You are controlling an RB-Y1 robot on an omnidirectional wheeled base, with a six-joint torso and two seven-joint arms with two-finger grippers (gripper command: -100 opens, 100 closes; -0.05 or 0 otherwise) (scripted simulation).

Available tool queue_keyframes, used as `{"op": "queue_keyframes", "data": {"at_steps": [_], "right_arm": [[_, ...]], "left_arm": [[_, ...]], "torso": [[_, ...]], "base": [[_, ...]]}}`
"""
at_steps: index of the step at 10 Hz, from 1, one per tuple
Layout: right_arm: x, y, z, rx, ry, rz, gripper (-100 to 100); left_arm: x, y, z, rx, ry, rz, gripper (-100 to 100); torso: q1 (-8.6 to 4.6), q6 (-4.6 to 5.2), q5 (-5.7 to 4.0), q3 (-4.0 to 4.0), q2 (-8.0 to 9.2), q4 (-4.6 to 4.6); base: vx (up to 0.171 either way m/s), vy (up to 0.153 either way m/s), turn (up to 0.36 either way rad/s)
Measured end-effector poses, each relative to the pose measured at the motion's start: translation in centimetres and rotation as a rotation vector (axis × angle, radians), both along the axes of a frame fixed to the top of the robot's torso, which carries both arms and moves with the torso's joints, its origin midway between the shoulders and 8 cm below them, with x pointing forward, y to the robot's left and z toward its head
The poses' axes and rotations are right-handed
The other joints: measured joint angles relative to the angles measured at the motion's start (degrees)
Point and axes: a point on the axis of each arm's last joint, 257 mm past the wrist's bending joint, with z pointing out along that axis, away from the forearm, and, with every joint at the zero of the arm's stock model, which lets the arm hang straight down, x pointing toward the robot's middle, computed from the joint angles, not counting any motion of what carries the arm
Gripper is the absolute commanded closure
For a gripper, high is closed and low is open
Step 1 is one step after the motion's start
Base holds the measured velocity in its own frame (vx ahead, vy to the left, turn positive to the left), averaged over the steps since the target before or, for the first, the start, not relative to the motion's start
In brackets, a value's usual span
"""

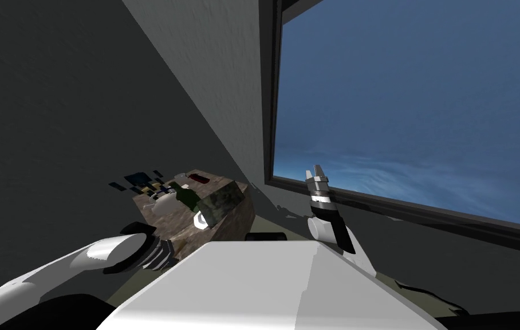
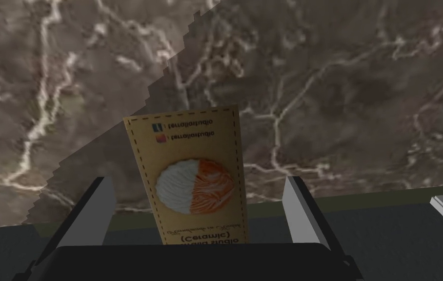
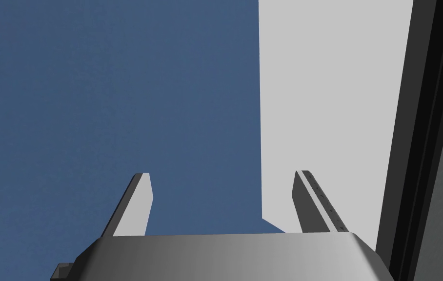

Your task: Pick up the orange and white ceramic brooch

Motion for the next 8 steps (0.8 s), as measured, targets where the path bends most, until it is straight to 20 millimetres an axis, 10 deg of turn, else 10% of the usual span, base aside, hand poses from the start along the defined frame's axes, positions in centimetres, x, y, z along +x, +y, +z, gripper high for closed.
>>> {"op": "queue_keyframes", "data": {"at_steps": [1, 5, 6, 7, 8], "right_arm": [[0.0, 0.01, -0.01, 0.0, 0.0, 0.0, 0], [0.0, 0.01, -0.02, 0.0, 0.0, 0.0, 0], [0.0, 0.01, -0.02, 0.0, 0.0, 0.0, 0], [0.0, 0.01, -0.02, 0.0, 0.0, 0.0, 0], [0.0, 0.01, -0.02, 0.0, 0.0, 0.0, 0]], "left_arm": [[-0.02, 0.0, -0.06, 0.0, 0.0, -0.001, 100], [-0.04, 0.01, -0.06, 0.0, 0.0, 0.001, 100], [-0.03, 0.01, -0.06, 0.0, 0.0, 0.0, 0], [-0.03, 0.01, -0.06, 0.0, 0.0, 0.0, 100], [0.37, -0.11, 0.48, 0.0, -0.001, -0.006, 100]], "torso": [[0.02, 0.01, 0.06, -0.03, -0.04, -0.01], [0.05, 0.03, 0.06, -0.04, -0.06, -0.01], [0.05, 0.02, 0.06, -0.04, -0.06, -0.01], [0.05, 0.02, 0.06, -0.04, -0.06, -0.01], [0.03, 0.01, 0.03, -0.02, -0.03, -0.01]], "base": [[0.0, 0.0, 0.0], [0.0, 0.0, 0.0], [0.0, 0.0, 0.0], [-0.013, 0.003, 0.057], [-0.02, 0.009, 0.054]]}}
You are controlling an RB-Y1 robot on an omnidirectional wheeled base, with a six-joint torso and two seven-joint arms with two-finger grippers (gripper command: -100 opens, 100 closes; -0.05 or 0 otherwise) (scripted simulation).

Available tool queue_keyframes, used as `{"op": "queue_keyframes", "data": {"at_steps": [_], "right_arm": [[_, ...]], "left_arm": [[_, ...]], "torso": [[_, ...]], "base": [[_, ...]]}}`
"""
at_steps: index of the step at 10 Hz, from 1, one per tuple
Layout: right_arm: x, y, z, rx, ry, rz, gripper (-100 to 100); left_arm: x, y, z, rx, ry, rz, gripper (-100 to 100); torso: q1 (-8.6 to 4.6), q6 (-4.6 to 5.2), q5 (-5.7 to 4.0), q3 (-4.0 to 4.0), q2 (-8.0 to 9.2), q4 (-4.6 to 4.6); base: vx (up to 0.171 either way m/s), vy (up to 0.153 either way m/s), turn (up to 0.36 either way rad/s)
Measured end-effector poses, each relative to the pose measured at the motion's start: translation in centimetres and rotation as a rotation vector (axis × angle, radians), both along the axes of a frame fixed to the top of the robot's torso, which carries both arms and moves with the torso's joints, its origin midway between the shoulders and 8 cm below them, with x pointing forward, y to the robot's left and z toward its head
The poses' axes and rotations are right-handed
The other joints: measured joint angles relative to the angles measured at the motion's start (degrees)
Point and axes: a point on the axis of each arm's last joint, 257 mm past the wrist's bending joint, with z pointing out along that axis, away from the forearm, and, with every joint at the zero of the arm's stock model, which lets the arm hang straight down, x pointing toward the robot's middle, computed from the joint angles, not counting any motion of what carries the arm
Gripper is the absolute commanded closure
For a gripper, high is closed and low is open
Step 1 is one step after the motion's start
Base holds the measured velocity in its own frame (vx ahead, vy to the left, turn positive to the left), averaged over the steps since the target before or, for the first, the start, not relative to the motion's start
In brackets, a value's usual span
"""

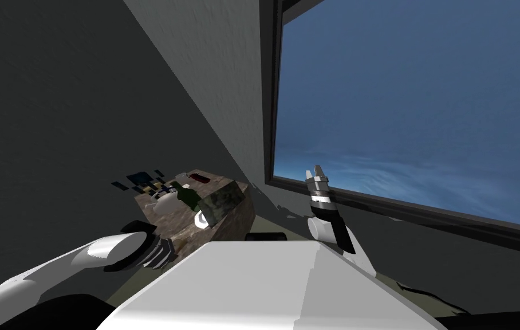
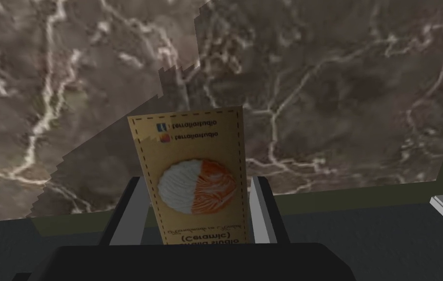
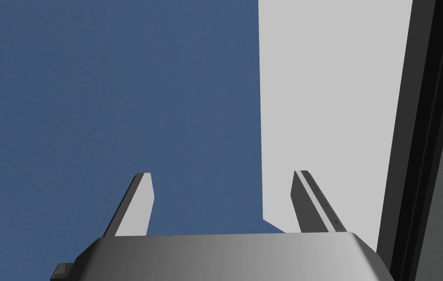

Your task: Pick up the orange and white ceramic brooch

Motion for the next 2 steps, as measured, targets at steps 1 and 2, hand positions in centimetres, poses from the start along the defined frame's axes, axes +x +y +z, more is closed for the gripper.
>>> {"op": "queue_keyframes", "data": {"at_steps": [1, 2], "right_arm": [[0.0, 0.0, 0.0, 0.0, 0.0, 0.0, 0], [0.0, 0.0, 0.0, 0.0, 0.0, 0.0, 0]], "left_arm": [[0.53, -0.27, 0.73, 0.0, 0.0, -0.005, 100], [0.6, -0.32, 0.82, 0.0, 0.0, -0.004, 0]], "torso": [[-0.01, 0.01, 0.0, 0.01, 0.02, 0.01], [0.01, -0.01, 0.03, 0.01, 0.01, 0.0]], "base": [[-0.008, 0.005, 0.002], [0.0, 0.0, 0.0]]}}
